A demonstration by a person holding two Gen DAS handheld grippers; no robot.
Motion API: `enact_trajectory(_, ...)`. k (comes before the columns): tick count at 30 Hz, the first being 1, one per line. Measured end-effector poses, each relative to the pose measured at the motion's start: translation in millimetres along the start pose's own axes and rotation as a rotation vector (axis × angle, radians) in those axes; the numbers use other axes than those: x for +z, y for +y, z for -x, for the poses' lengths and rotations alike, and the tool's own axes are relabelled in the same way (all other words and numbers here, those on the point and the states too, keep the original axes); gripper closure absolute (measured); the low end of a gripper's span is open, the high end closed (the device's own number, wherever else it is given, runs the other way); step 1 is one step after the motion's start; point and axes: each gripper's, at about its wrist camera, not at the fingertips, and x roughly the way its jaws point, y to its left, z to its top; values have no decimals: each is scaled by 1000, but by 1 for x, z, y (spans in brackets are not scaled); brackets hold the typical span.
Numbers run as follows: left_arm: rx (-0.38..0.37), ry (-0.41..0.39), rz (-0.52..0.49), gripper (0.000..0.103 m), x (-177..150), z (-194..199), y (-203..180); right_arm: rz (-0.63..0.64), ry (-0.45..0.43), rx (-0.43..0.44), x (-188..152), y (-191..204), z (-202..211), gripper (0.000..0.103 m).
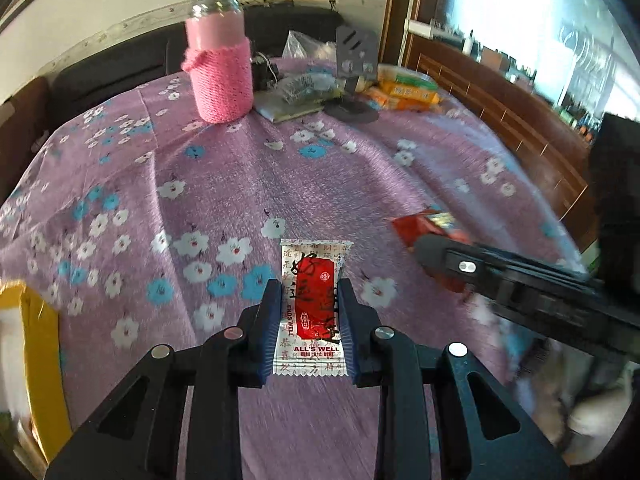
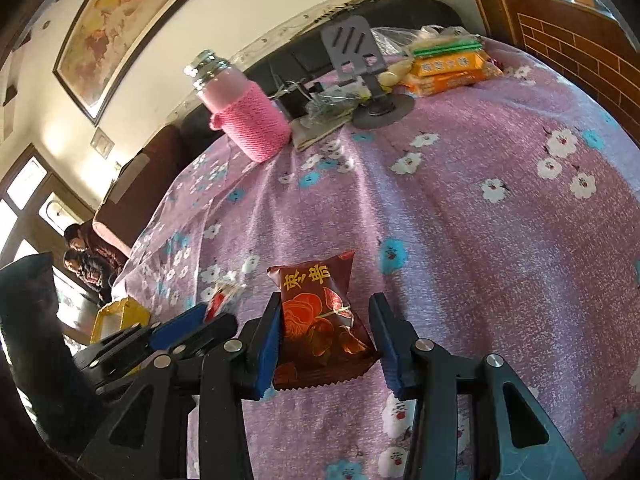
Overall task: Organize snacks
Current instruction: 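Carry the orange packet and sachet into the white tray and open both grippers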
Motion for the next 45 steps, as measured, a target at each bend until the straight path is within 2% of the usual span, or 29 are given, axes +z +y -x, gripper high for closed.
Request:
enact_trajectory(8,-109,-84,156,79,-34,65,20,26,3,-2,-6,7,-2,59)
enact_trajectory(13,-99,-127,218,78,-55,99,37,82,3,-12,-13,22,-3,59)
enact_trajectory(18,-74,-198,308,78,-82,141,69,146,18,-11,-26,42,-5,59)
enact_trajectory(21,-74,-217,361,78,-98,157,90,188,35,-42,-35,54,-10,59)
enact_trajectory(26,-66,-237,410,78,-115,172,116,193,44,-7,-50,74,7,59)
enact_trajectory(32,-43,-298,487,77,-134,196,148,275,39,47,-65,123,36,59)
enact_trajectory(38,38,-376,563,77,-159,235,190,373,21,137,-78,186,58,60)
enact_trajectory(45,90,-396,617,77,-185,251,219,464,68,230,-108,249,58,60)
